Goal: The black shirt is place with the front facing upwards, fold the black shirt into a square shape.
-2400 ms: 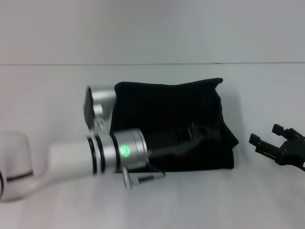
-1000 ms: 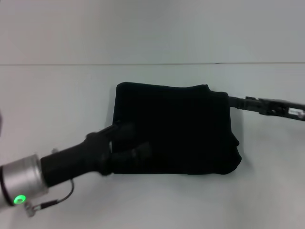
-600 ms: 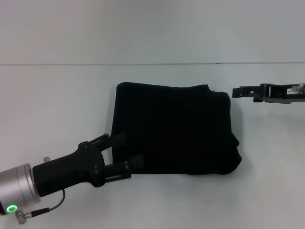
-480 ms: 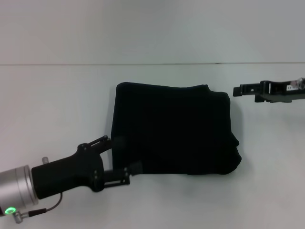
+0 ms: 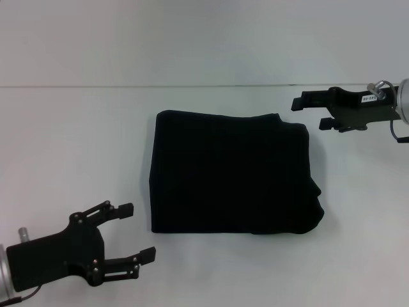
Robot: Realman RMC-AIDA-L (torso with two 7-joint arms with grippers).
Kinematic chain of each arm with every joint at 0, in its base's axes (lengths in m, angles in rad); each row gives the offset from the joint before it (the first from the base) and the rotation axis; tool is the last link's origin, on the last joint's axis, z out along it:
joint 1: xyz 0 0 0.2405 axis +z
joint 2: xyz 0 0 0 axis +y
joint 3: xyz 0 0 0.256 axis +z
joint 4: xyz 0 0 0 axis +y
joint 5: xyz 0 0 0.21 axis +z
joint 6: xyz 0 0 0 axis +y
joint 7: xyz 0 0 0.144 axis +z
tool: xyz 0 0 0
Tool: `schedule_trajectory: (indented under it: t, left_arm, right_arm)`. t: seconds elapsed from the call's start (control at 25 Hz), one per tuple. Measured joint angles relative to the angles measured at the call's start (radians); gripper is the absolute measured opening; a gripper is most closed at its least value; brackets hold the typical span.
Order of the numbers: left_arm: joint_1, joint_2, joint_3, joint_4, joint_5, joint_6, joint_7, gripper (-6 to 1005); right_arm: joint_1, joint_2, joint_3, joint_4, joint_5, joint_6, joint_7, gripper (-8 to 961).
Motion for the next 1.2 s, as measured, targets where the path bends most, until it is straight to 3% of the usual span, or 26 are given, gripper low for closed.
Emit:
schedule_trajectory:
  t: [0.6, 1.2]
  left_arm:
    - [0.021, 0.001, -0.035, 0.026, 0.028, -0.007, 0.001, 947]
    - [0.024, -0.001, -0.035, 0.020, 0.026, -0.008, 0.001, 947]
  right_arm:
    - [-0.010, 0.011, 0.013, 0.108, 0.053, 0.070, 0.027, 946]
    - [-0.007, 0.065, 0.015, 0.109, 0.105, 0.153, -0.009, 915]
